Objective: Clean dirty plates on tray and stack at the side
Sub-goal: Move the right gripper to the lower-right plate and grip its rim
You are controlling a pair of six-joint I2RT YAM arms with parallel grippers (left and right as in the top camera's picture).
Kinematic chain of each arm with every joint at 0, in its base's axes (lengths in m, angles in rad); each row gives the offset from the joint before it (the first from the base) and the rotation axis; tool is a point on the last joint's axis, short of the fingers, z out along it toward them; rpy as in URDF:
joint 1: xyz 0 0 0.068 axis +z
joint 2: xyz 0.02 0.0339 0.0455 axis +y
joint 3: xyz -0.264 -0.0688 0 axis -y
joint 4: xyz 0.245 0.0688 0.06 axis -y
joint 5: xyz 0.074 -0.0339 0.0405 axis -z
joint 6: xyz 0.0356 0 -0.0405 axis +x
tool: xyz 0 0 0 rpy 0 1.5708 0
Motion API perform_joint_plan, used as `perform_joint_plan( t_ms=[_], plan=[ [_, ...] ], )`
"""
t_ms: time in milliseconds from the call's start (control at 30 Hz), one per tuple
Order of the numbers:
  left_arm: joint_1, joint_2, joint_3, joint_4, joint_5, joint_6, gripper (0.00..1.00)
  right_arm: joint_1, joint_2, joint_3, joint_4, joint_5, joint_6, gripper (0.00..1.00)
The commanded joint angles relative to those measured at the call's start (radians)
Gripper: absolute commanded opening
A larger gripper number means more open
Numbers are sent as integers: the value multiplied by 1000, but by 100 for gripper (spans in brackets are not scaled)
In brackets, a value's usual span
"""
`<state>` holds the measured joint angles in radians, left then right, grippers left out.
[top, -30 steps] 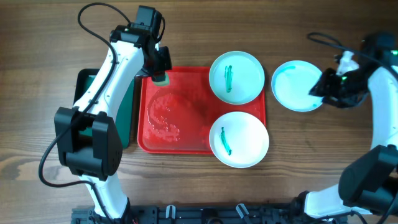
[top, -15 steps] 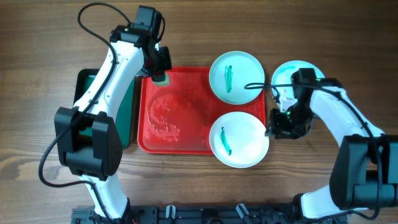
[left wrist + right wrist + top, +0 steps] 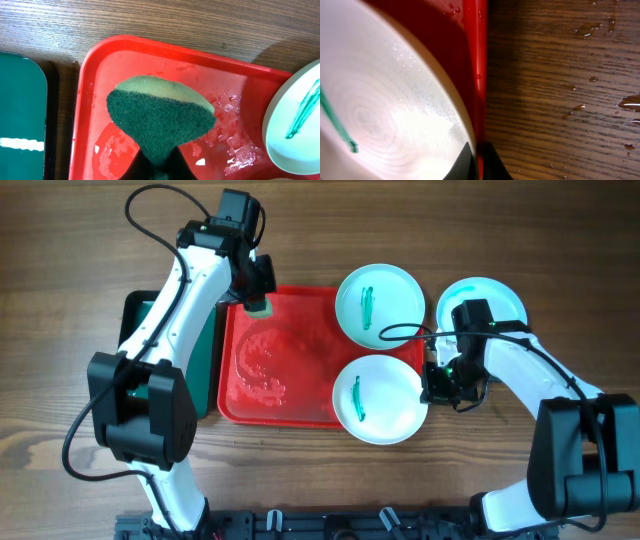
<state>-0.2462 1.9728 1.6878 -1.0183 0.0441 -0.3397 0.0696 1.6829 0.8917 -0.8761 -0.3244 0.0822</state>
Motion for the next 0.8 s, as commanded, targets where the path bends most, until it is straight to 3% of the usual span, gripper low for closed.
perform_joint_plan(
  t_ms=[0, 400, 567, 767],
  plan=[
    [3, 4, 10, -1, 12, -13, 4, 11, -3, -6, 5, 0, 7, 4],
    [3, 4, 10, 0, 11, -13, 4, 20, -130, 151, -160, 39, 37, 4],
    [6, 4, 10, 0, 11, -13, 4, 120, -126, 162, -92, 36, 181, 4],
    [16, 4, 10, -1, 11, -13, 4, 352, -81, 162, 129, 152, 555, 4]
  ],
)
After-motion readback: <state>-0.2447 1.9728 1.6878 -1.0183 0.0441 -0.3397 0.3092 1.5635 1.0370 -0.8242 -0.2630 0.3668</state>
